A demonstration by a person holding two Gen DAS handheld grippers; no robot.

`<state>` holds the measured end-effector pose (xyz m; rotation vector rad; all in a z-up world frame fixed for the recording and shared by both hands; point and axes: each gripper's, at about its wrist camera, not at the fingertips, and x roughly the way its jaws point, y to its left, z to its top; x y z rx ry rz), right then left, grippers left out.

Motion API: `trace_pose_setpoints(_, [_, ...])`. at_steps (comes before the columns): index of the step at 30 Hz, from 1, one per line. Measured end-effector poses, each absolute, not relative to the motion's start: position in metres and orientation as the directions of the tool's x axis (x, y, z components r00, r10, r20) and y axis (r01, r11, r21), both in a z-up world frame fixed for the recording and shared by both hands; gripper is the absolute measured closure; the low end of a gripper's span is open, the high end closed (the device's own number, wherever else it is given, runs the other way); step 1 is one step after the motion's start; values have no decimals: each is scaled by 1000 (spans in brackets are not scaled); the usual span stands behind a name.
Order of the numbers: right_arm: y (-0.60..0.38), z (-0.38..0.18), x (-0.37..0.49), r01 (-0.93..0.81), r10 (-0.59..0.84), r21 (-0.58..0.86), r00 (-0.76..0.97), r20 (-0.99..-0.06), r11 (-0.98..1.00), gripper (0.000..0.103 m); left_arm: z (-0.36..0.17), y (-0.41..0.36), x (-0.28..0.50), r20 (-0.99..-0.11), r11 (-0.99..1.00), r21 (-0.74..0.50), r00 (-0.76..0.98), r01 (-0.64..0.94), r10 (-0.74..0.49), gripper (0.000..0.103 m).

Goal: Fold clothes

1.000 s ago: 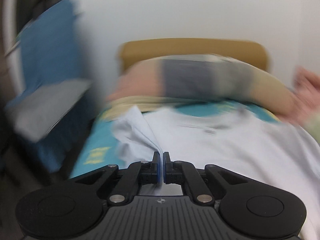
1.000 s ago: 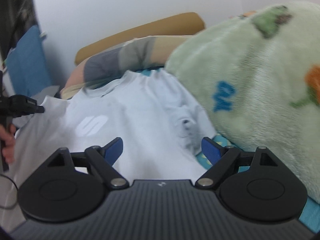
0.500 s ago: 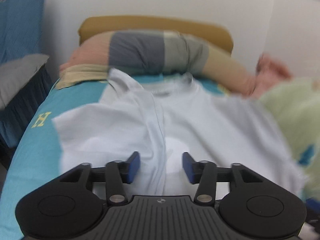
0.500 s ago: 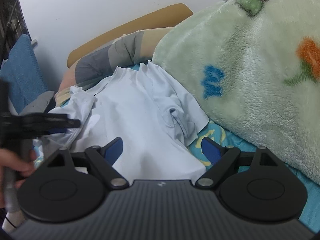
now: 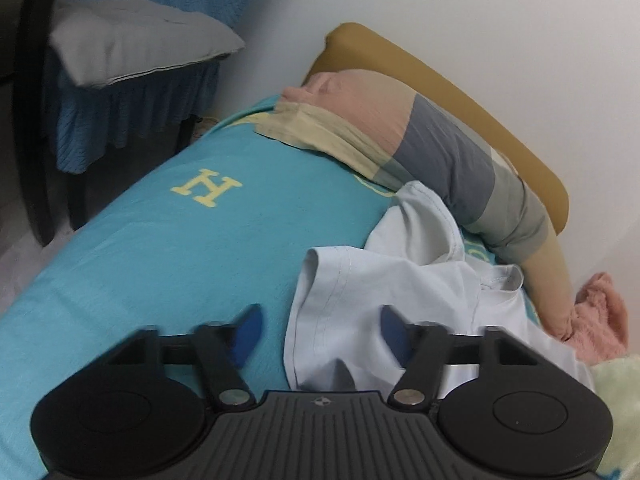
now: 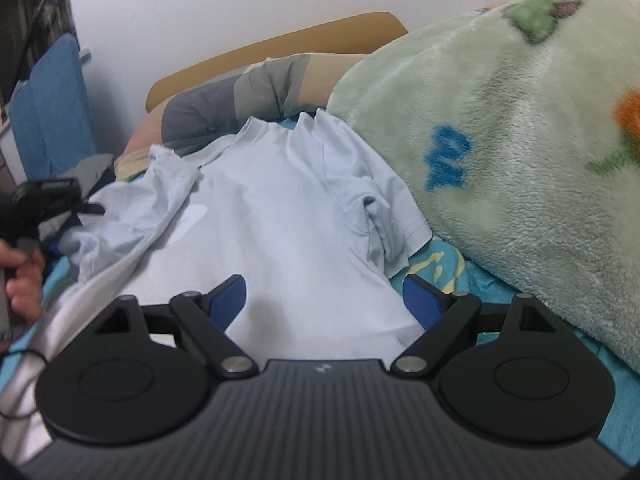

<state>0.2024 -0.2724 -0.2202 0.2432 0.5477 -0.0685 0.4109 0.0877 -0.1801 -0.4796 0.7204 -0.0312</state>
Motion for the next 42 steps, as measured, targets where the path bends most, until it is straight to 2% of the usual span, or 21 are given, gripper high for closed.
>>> trace_pose_setpoints(2, [-269,-222,203,122,-6,188,854,-520,975,16,-179,95,416,-626,886,-449,748,-117,-219,95])
trace_pose_setpoints(9, [-252,-220,198,89,-30,100,874,-485,991,16,-132,173,451,-640,918,-371,755,-139,-144,99])
trace_pose_setpoints(13, [-240,-220,197,79,-51,39,878,-476,996,16,-98,228,485,-670,956,-181,740,-232,53,99])
trace_pose_setpoints(15, [-236,-220,198,73,-53,23,876,-479,997,16,-96,249,500,-683,953,-65,709,-297,174,99])
trace_pose_setpoints(17, [-234,-221,199,69,-54,13,874,-483,998,16,-110,266,509,-715,940,-32,666,-339,216,98])
trace_pose_setpoints(19, [-233,-222,200,68,-53,12,871,-488,998,16,-129,276,508,-730,926,-61,650,-373,214,94])
trace_pose_setpoints(20, [-233,-222,200,69,-53,15,871,-489,997,16,-138,278,503,-725,920,-82,657,-382,208,87])
trace_pose_setpoints(21, [-234,-223,201,71,-53,19,870,-490,997,16,-146,278,498,-719,917,-91,663,-387,209,72])
trace_pose_setpoints(23, [-236,-223,200,74,-49,31,871,-489,997,16,-155,271,485,-717,924,-95,669,-370,194,52])
trace_pose_setpoints(26, [-238,-223,201,75,-43,46,870,-491,996,16,-159,252,458,-723,947,-99,676,-307,144,49])
trace_pose_setpoints(30, [-240,-222,201,75,-32,69,873,-487,995,16,-139,218,401,-702,966,-117,707,-232,85,38])
trace_pose_setpoints(32, [-240,-219,199,72,-27,76,878,-477,995,16,-122,194,371,-673,979,-88,736,-186,79,37])
trace_pose_setpoints(33, [-240,-217,197,68,-23,81,883,-469,994,16,-112,181,355,-650,985,-65,755,-163,82,31])
trace_pose_setpoints(35, [-241,-212,193,59,-12,89,892,-452,994,16,-92,155,324,-603,992,-28,794,-121,80,27])
trace_pose_setpoints(40, [-246,-194,176,38,11,115,918,-396,993,16,-45,96,255,-548,999,-20,837,-33,17,22])
trace_pose_setpoints(42, [-250,-187,169,43,11,131,924,-382,990,17,-31,73,233,-535,999,-34,845,-7,-12,17])
